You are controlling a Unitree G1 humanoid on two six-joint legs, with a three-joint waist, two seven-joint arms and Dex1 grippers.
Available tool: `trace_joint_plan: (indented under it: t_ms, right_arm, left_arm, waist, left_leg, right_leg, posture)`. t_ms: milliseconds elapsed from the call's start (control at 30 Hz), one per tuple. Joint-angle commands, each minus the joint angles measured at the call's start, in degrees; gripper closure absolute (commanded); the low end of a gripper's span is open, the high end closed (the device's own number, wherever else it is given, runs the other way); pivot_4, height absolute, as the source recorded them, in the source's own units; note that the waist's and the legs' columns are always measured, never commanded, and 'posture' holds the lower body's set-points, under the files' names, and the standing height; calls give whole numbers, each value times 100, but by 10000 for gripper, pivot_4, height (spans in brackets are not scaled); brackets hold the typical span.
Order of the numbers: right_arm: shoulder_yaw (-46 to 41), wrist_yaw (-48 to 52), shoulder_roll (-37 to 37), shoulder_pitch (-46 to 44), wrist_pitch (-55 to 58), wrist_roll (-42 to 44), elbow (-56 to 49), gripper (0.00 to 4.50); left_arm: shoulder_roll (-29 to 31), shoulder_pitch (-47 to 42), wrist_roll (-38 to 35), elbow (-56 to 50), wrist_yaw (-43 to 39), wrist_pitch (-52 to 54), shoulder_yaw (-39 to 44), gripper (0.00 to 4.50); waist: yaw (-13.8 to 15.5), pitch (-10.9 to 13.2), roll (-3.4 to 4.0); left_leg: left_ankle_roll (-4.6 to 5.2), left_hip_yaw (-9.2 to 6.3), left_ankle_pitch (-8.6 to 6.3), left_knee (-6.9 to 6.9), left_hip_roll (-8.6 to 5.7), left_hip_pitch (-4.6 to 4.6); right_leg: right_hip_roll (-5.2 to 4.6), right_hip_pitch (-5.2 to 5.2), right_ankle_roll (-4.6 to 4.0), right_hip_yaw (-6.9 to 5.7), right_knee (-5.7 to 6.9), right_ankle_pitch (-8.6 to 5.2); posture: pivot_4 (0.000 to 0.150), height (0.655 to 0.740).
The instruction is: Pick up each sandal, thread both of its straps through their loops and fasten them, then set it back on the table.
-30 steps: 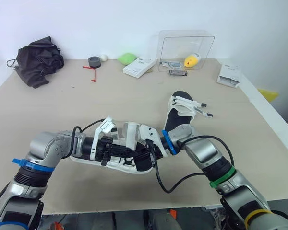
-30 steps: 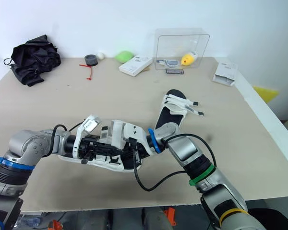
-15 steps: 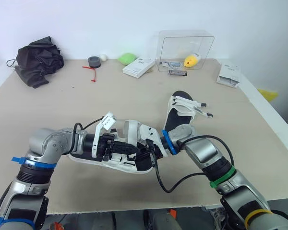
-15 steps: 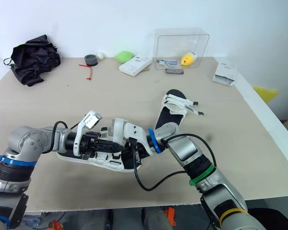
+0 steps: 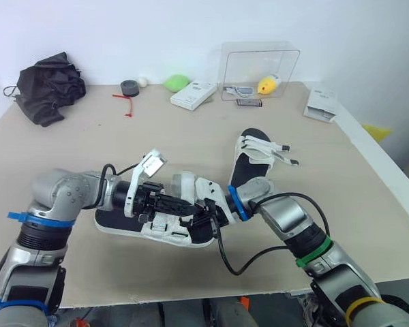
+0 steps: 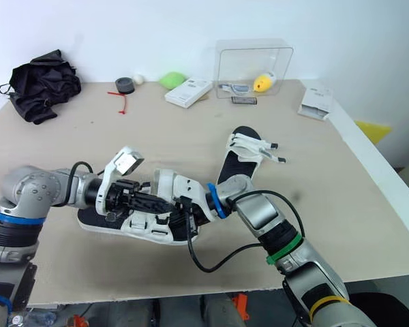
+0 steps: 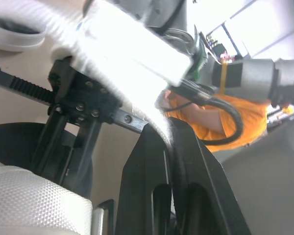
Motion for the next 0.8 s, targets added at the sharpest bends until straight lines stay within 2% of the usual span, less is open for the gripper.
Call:
trace_joint_plan:
  t_ms: [33,333,567,800]
  right_arm:
    - [263,-159,-99,134,131,-305,326,45000]
    - [255,-180,-66,120,132,-298,341,45000]
    - [240,-187,-105,159,157,-291,303,45000]
    - [241,-191,-100,149,146,-286,319,45000]
  left_arm:
    - [124,-59,-82,-140,-159,-78,9,43465]
    - [-531,277,107,-250,374,-411,-196,43465]
    - [-471,495,659,-27,243,-1094,-519,43465]
    - [-202,207,558,129,19,-925,-365,43465]
  waist:
    - [0,0,0]
    - [1,0,0]
    - [7,0,1]
    - [8,-1,1]
  left_leg:
    - [0,0,0,0,0,0]
    - [0,3,0,1,1,0]
    - [0,3,0,2,0,0]
    - [0,1,2,5,-1,2]
  right_leg:
    - [1,-1,0,0,0,0]
    - [0,0,0,3,1,1]
    - [-1,1,-1,4,1,1]
    - [1,2,1,2,1,4]
  posture:
    - [1500,7400]
    - [1500,7400]
    - [1500,7400]
    - [1500,7400]
